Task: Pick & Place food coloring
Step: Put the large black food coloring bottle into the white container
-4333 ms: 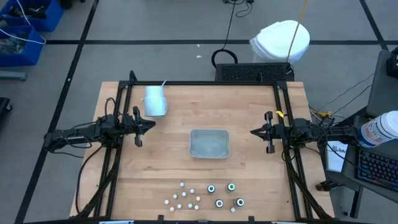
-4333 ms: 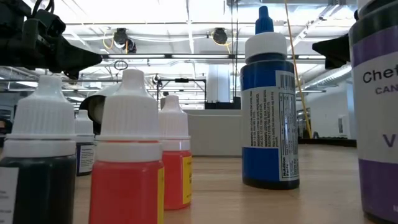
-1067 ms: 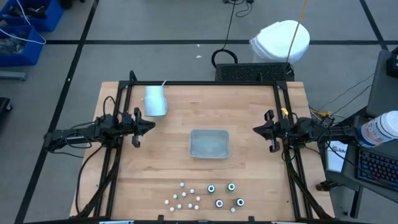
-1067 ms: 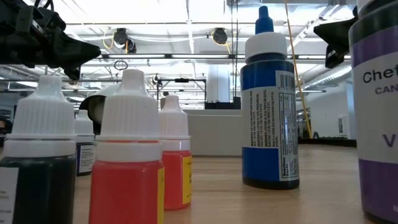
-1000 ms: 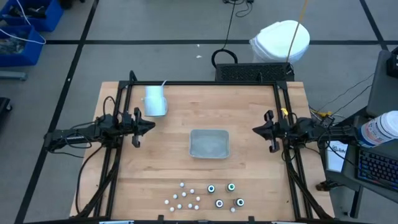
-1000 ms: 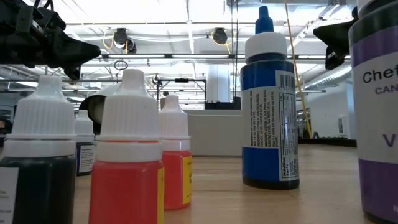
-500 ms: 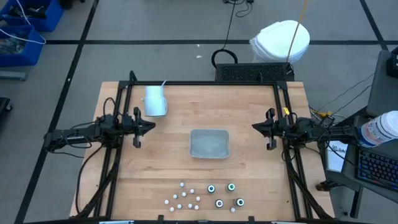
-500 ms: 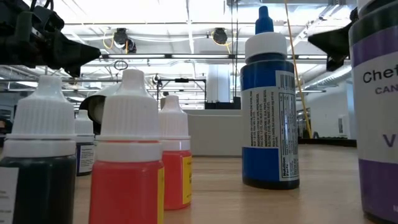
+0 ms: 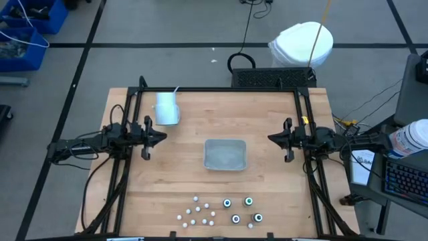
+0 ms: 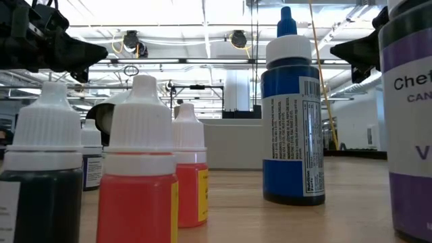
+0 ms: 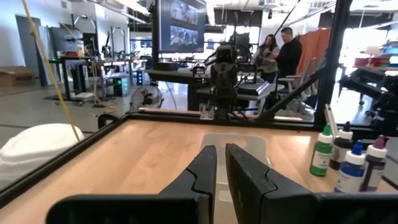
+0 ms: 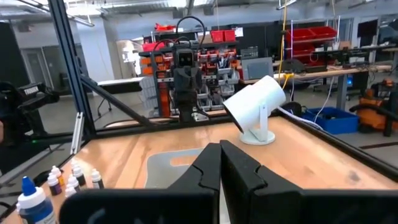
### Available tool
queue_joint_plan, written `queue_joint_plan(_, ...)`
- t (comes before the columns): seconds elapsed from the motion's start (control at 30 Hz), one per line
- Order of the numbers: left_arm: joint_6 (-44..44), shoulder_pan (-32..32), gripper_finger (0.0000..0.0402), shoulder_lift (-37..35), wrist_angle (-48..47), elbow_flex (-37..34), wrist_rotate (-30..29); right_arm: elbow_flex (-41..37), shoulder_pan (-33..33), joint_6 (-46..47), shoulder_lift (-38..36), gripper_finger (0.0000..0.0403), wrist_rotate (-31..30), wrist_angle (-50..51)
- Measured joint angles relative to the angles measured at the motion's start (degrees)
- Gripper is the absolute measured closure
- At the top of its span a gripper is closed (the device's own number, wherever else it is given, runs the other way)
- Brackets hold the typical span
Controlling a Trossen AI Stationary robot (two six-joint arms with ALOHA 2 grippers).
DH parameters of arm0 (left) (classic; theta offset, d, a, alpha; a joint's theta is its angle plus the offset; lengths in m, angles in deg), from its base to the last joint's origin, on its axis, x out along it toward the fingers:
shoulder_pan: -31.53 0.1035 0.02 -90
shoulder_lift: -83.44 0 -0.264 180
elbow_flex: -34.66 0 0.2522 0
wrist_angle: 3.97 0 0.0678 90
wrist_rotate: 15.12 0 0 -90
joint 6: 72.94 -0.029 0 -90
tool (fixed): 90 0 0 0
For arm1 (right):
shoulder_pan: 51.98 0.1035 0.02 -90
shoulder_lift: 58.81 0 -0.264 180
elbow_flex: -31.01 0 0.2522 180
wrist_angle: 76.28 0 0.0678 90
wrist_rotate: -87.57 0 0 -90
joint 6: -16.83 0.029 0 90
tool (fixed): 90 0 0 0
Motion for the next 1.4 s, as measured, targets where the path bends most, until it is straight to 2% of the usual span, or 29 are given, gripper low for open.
queue_joint_plan(0.17, 0.54, 0.00, 0.0360, 0.00, 0.05, 0.00, -0.03, 0.00, 0.00, -2.35, 1.39, 0.0403, 0.06, -2.82)
queue_joint_plan(0.47, 0.06, 0.00, 0.0360, -0.02, 4.76, 0.00, -0.03, -0.02, 0.00, -0.77, 5.31, 0.0403, 0.12, -4.36)
queue_joint_plan(0.63, 0.06, 0.02, 0.0360, 0.00, 4.08, 0.00, -0.03, -0.02, 0.41, -0.69, 8.03, 0.0403, 0.43, -9.95)
queue_joint_plan(1.07, -3.15, 0.01, 0.0360, 0.00, 3.98, 0.00, -0.10, 0.24, 9.32, -10.45, 17.21, 0.0403, -0.19, -25.33)
queue_joint_plan(1.4, -3.02, 0.01, 0.0360, 0.00, 3.15, 0.00, -0.12, 6.71, 17.83, -14.74, 25.37, 0.0403, -12.12, -25.22)
